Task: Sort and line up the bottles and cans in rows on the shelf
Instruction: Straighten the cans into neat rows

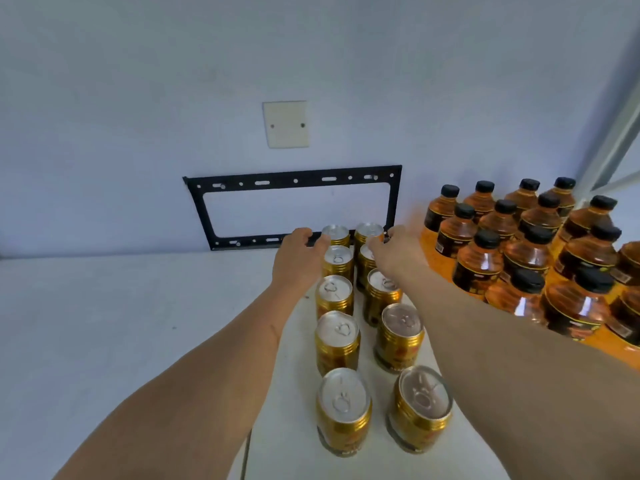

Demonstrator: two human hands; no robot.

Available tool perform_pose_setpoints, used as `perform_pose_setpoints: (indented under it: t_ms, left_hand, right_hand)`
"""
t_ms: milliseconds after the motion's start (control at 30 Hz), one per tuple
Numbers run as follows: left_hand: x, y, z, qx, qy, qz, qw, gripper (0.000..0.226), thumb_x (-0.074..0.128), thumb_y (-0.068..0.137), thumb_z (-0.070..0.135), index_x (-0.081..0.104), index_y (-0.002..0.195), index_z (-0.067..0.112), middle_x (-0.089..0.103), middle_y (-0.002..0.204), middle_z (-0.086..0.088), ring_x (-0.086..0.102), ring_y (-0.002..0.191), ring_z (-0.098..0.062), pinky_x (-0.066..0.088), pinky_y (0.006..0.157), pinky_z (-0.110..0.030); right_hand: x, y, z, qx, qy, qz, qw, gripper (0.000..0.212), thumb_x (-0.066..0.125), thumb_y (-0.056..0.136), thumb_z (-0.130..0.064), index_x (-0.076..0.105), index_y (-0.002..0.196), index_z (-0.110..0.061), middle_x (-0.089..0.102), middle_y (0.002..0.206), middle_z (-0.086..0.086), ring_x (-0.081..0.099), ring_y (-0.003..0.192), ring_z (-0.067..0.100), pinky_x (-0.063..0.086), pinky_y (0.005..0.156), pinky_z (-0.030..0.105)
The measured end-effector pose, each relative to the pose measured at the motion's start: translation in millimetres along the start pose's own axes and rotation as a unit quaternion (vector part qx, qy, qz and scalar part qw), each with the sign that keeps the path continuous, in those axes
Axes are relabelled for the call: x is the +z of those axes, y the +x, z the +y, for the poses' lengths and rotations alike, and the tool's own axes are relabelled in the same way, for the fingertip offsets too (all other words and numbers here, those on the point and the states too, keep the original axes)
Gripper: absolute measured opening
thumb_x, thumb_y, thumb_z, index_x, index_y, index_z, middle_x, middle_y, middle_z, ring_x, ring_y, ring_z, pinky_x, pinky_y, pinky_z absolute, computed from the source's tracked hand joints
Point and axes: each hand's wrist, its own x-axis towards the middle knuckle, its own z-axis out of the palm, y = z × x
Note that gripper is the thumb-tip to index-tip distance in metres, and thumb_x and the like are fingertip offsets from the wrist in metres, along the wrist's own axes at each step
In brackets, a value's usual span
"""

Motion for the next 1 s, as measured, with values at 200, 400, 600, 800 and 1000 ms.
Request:
perform_pose_setpoints:
  t_ms: [200,400,600,800,1000]
  left_hand:
    - [27,54,-3,-0.052,-0.062,-0.071,0.994,0.058,0.052,0.097,0.044,0.035,0.148,0.021,0.044,0.149,-0.003,0.044,0.134,-0.024,0.039,0.104,-0.037]
    - [38,84,-6,-0.075,-0.070,-0.116,0.988,0.064,0.058,0.096,0.037,0.030,0.151,0.023,0.038,0.154,-0.003,0.040,0.137,-0.026,0.037,0.107,-0.042]
    - [41,93,-13,-0.064,-0.042,-0.143,0.987,0.052,0.062,0.092,0.042,0.049,0.137,0.020,0.058,0.129,-0.002,0.054,0.112,-0.019,0.044,0.088,-0.033]
    - [41,87,-11,-0.068,-0.024,-0.122,0.990,0.050,0.062,0.091,0.045,0.049,0.131,0.018,0.060,0.122,-0.004,0.053,0.099,-0.016,0.040,0.077,-0.030]
    - [29,66,-4,-0.109,-0.061,-0.087,0.988,0.069,0.059,0.091,0.051,0.036,0.143,0.012,0.050,0.138,-0.007,0.051,0.120,-0.025,0.039,0.082,-0.031]
  right_hand:
    - [24,58,-3,0.030,-0.060,0.002,0.998,0.056,0.054,0.094,-0.037,0.037,0.142,-0.013,0.051,0.131,0.013,0.054,0.112,0.031,0.051,0.090,0.044]
    - [39,83,-3,0.043,-0.127,-0.015,0.991,0.065,0.059,0.092,-0.044,0.035,0.145,-0.015,0.051,0.134,0.012,0.055,0.115,0.032,0.052,0.089,0.044]
    - [42,90,-5,0.065,-0.121,-0.003,0.990,0.061,0.068,0.086,-0.047,0.045,0.133,-0.014,0.054,0.121,0.010,0.059,0.103,0.029,0.055,0.082,0.043]
    - [40,84,-4,0.069,-0.092,-0.006,0.993,0.072,0.069,0.084,-0.050,0.039,0.139,-0.014,0.050,0.130,0.010,0.056,0.112,0.031,0.053,0.085,0.044]
    - [24,58,-2,0.060,-0.106,-0.032,0.992,0.050,0.057,0.088,-0.048,0.054,0.121,-0.011,0.062,0.113,0.011,0.060,0.097,0.029,0.053,0.082,0.042]
